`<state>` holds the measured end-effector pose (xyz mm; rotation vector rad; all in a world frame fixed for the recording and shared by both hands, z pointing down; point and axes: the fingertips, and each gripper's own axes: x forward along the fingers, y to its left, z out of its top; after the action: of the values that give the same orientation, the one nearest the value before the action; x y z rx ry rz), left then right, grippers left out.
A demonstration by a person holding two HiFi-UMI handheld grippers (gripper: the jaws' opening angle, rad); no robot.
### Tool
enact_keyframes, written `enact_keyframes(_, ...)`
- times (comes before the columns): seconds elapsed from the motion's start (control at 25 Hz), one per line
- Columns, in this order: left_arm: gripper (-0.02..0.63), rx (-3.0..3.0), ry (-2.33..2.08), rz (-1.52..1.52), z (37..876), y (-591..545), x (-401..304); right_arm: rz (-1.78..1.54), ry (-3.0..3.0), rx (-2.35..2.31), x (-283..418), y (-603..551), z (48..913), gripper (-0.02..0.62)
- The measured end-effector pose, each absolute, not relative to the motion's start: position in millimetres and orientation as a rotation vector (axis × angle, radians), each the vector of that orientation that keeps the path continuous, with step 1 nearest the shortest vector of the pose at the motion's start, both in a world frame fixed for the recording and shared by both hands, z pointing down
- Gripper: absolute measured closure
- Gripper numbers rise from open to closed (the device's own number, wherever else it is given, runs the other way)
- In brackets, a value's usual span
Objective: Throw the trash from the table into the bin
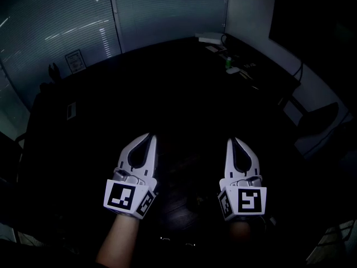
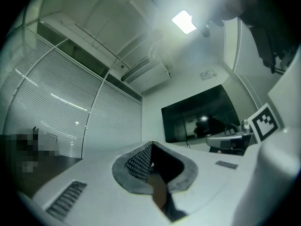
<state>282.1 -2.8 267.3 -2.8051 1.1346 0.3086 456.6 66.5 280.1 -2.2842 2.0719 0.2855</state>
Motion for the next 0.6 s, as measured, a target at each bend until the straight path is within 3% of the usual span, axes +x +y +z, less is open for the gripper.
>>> enact_keyframes(0.6,0.606,-2.748,1.151,0.368,250,-5,267,0.390,2.131,-2.244,436,62,248,0.591)
